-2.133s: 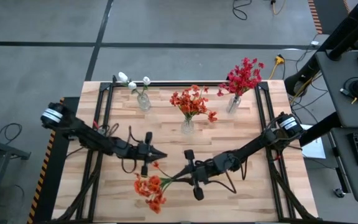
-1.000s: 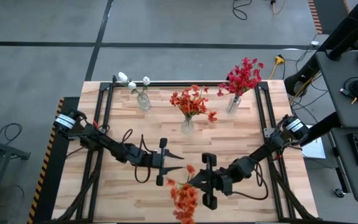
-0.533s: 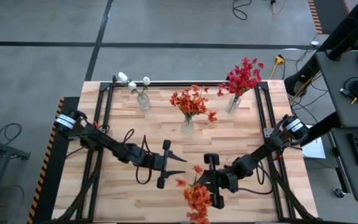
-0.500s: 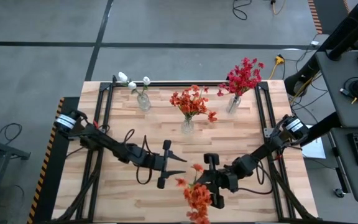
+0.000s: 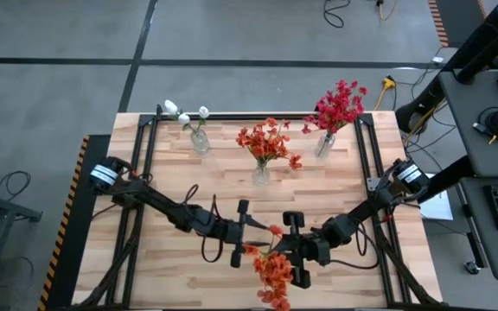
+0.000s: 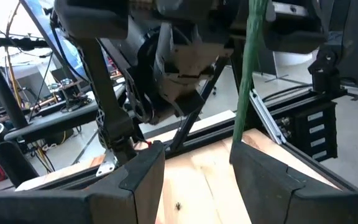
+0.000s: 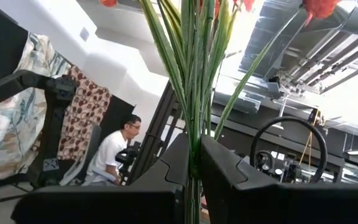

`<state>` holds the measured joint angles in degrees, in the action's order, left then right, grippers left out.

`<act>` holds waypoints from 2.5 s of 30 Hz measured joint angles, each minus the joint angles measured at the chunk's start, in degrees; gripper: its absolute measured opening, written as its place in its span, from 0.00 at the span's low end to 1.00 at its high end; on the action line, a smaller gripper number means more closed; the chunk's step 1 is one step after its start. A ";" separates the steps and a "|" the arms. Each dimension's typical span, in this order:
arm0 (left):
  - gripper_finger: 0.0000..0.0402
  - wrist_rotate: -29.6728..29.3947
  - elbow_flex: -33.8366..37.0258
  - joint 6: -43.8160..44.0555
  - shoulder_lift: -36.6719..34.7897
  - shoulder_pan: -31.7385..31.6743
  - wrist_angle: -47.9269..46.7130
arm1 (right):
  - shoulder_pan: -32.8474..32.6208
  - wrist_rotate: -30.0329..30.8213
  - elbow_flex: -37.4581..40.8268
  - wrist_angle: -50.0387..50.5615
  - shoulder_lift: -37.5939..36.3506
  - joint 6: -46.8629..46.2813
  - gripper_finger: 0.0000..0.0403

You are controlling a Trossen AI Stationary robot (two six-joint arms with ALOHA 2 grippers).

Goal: Sort flowers into vase by color
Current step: Put the orange flowers into the bottom transparent vase

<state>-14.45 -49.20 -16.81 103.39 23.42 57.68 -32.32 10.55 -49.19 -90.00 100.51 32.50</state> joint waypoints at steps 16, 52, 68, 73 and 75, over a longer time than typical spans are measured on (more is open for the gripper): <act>0.19 1.98 -3.09 0.27 -0.04 0.00 -1.21 | 1.81 4.13 -0.02 0.09 0.00 4.16 0.06; 0.00 -17.74 -3.16 1.02 -5.42 1.57 -18.91 | -3.25 44.42 -2.28 10.62 -2.73 5.65 0.50; 0.00 -19.13 -3.16 1.43 -5.46 1.65 -21.95 | -3.52 49.58 -13.47 35.75 -3.43 -1.13 0.46; 0.03 -19.18 -3.14 2.57 -5.46 1.68 -21.93 | -3.56 49.59 -13.66 35.82 -3.43 -2.74 0.32; 0.05 -19.61 -3.16 2.80 -5.46 1.68 -21.87 | -3.56 49.53 -13.77 35.69 -3.47 -2.98 0.24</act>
<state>-34.06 -52.36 -14.01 97.93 25.10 35.80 -35.88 60.07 -62.96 -54.30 97.04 29.52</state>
